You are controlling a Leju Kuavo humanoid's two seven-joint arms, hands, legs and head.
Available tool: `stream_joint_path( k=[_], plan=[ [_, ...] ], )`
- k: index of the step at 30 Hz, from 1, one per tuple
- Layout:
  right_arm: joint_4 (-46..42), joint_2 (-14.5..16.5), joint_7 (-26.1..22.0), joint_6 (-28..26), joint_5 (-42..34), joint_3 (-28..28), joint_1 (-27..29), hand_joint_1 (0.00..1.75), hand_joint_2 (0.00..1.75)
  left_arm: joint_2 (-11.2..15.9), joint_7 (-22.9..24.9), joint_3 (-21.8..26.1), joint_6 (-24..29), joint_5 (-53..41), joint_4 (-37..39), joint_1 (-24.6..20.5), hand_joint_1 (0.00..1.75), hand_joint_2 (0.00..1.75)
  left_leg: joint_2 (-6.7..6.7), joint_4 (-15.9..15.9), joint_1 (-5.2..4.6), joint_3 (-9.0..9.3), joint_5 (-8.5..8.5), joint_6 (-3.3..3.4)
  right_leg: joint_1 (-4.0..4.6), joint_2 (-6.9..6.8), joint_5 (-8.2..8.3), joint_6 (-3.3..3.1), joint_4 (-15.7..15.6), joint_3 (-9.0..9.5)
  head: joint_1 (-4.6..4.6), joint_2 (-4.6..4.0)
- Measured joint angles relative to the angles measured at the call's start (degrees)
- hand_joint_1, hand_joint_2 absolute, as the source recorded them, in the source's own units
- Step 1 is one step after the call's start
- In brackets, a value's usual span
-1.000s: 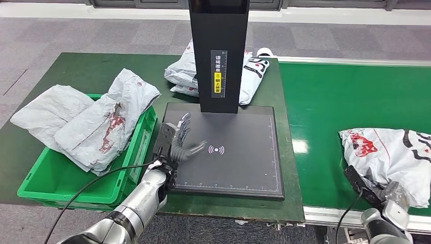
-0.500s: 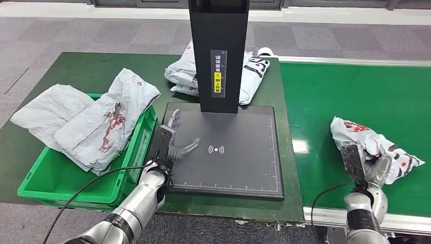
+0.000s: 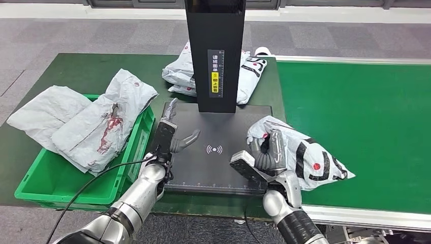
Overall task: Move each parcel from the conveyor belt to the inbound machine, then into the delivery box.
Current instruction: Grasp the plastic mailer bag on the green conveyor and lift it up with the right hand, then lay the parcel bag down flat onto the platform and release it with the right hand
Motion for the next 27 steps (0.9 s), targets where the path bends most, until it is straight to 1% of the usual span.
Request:
stream_joint_path(
  k=[3,8,11,16,18,21,22,25,26,27],
  plan=[
    [0.09,0.75,0.41,0.27,-0.4,3.71,-0.7,1.75,1.75,-0.06,-0.08,0.0,-0.19,0.04,-0.01,-0.11,0.0,1.75,0.03,0.0,-0.01,0.01,0.0,0.0,0.0,0.0,0.01,0.0,0.0,0.0,0.0,0.01],
    [1.85,2.56,0.64,2.96,-2.87,8.85,-2.45,1.75,1.75,-0.44,-0.02,0.0,-0.56,0.09,-0.32,-0.2,0.0,1.75,0.0,0.0,-0.01,0.02,0.0,-0.01,0.04,0.0,0.01,-0.01,0.0,0.0,-0.02,0.01],
    [2.55,3.23,0.95,3.2,-3.12,10.15,-2.96,1.75,1.75,-0.46,0.05,0.0,-0.57,0.09,-0.43,-0.28,0.0,1.75,-0.01,0.0,0.0,0.02,0.0,-0.01,0.04,-0.02,0.01,-0.01,0.0,0.0,-0.02,0.0],
    [3.14,3.54,1.5,3.63,-3.14,10.74,-3.43,1.75,1.75,-0.46,0.18,0.0,-0.73,0.09,-0.48,-0.3,0.0,1.75,0.0,0.0,-0.01,0.02,0.0,-0.01,0.02,-0.05,0.01,-0.01,0.0,0.01,0.0,0.01],
    [3.56,3.74,2.93,4.5,-2.54,11.29,-3.76,1.75,1.75,-0.46,0.42,0.0,-0.99,0.12,-0.61,-0.32,0.0,1.75,0.0,0.0,-0.01,0.01,0.0,-0.01,0.02,-0.06,0.01,-0.01,0.0,0.01,0.0,0.02],
    [5.1,4.51,6.31,6.84,-1.55,12.79,-4.28,1.75,1.75,-0.54,1.08,0.0,-1.34,0.36,-0.91,-0.5,0.0,1.75,0.0,0.01,-0.01,0.02,0.0,-0.01,0.02,-0.06,0.01,-0.01,0.0,0.01,0.0,0.01],
    [5.8,4.85,7.07,7.91,-1.65,13.21,-4.43,1.62,1.75,-0.57,1.31,0.0,-1.57,0.6,-0.97,-0.55,0.0,1.75,0.0,0.0,-0.01,0.02,0.0,-0.01,0.02,-0.07,0.01,-0.01,0.0,0.01,0.0,0.01],
    [8.27,5.86,7.43,11.6,-2.67,13.72,-5.03,0.31,1.75,-0.61,1.63,0.0,-2.28,1.61,-1.13,-0.58,0.0,1.75,0.0,0.0,-0.01,0.02,0.0,-0.01,0.03,-0.07,0.01,-0.01,0.0,0.01,0.0,0.02],
    [9.4,6.17,7.65,12.98,-2.68,13.94,-5.39,0.0,1.75,-0.61,1.58,0.0,-2.32,1.88,-1.18,-0.59,0.0,1.75,0.0,0.0,-0.01,0.02,0.0,-0.01,0.04,-0.07,0.01,-0.01,0.0,0.01,-0.01,0.02],
    [10.53,6.44,8.12,14.34,-2.5,14.27,-5.77,0.0,1.75,-0.6,1.5,0.0,-2.24,2.09,-1.22,-0.6,0.0,1.75,0.0,0.0,-0.01,0.02,0.0,-0.01,0.04,-0.07,0.01,-0.01,0.0,0.01,-0.01,0.01]
  ],
)
